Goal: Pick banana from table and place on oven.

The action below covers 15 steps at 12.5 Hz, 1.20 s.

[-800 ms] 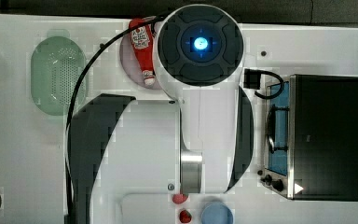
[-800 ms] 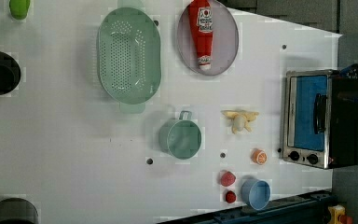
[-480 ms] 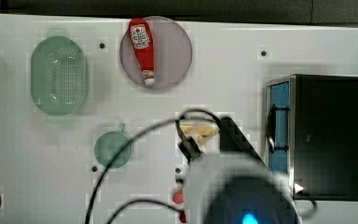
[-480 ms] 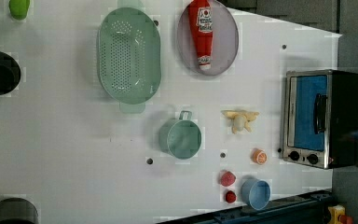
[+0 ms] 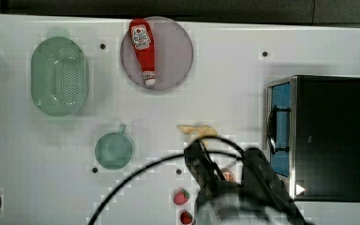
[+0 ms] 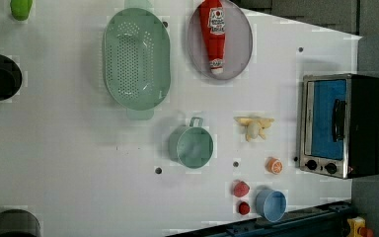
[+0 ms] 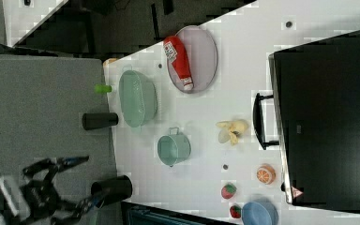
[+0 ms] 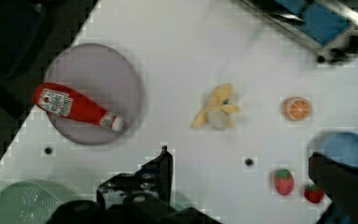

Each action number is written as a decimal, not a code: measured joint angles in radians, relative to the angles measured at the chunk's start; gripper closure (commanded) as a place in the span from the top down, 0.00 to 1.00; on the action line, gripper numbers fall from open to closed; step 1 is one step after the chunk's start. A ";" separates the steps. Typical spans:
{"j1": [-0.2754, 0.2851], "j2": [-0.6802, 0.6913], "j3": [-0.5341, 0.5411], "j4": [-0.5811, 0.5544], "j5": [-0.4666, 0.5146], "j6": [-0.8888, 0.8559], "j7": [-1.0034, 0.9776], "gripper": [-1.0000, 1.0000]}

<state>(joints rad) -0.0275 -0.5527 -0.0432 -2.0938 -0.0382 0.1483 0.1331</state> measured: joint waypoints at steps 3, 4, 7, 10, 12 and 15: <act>0.025 0.135 -0.015 -0.090 0.002 0.150 0.001 1.00; 0.030 0.191 -0.023 -0.139 0.022 0.221 0.001 1.00; 0.017 0.372 0.003 -0.240 0.005 0.390 0.001 1.00; 0.025 0.519 -0.003 -0.324 0.007 0.563 0.001 1.00; 0.027 0.591 -0.002 -0.326 0.005 0.653 0.001 1.00; 0.020 0.663 -0.011 -0.355 0.026 0.817 0.001 1.00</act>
<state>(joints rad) -0.0072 0.1100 -0.0539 -2.4492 -0.0123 0.9648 0.1345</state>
